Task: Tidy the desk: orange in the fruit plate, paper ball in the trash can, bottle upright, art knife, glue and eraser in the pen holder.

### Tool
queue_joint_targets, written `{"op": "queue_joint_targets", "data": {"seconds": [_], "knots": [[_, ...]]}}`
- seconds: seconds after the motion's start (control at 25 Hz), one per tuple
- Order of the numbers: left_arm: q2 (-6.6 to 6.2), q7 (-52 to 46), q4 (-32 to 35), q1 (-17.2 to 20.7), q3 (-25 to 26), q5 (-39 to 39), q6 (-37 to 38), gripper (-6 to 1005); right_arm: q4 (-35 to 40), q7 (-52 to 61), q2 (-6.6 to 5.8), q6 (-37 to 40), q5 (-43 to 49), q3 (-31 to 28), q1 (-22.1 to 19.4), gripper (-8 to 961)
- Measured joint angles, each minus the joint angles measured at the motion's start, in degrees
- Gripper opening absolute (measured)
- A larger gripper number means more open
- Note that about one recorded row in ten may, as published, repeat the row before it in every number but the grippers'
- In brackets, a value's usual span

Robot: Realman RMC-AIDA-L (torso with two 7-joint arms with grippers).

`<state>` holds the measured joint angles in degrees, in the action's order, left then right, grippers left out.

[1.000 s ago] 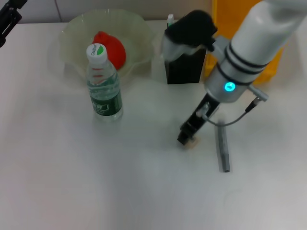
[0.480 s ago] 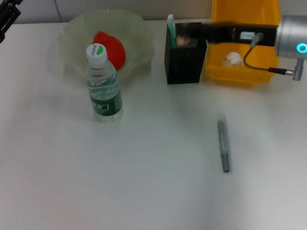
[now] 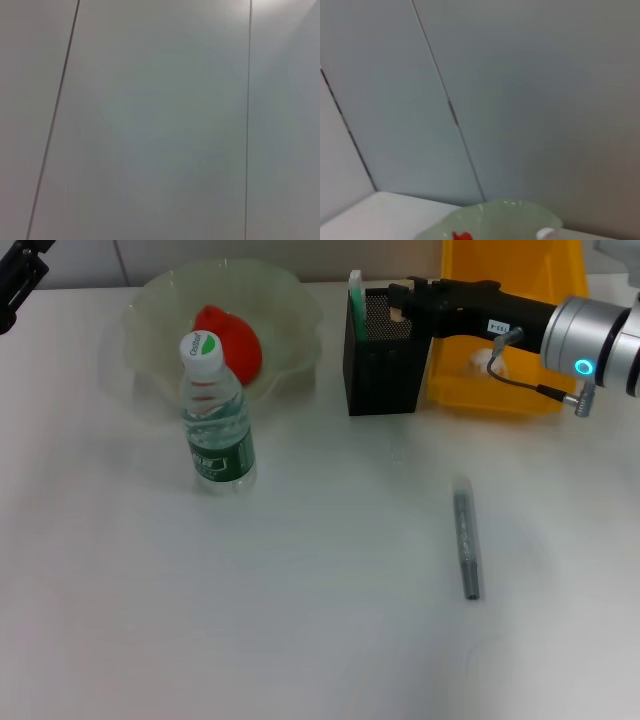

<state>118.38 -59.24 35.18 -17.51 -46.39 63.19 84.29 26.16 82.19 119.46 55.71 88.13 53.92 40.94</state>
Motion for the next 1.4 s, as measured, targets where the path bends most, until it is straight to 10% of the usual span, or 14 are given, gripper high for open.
{"op": "queue_joint_targets", "data": {"seconds": [0.84,1.0,1.4], "knots": [[0.09,-0.4,-0.3,0.2,0.1,0.0,0.2,580,1.1,-1.1,-0.08,-4.2,-0.5,4.4,1.0,348],[0.1,-0.4,-0.3,0.3,0.1,0.0,0.3,580,2.5,3.1,-0.26,-2.4,0.3,4.4,0.4,511],[0.05,-0.4,-0.3,0.0,0.0,0.0,0.4,580,36.3,60.0,-0.41,19.7,34.9,10.4,-4.5,631]]}}
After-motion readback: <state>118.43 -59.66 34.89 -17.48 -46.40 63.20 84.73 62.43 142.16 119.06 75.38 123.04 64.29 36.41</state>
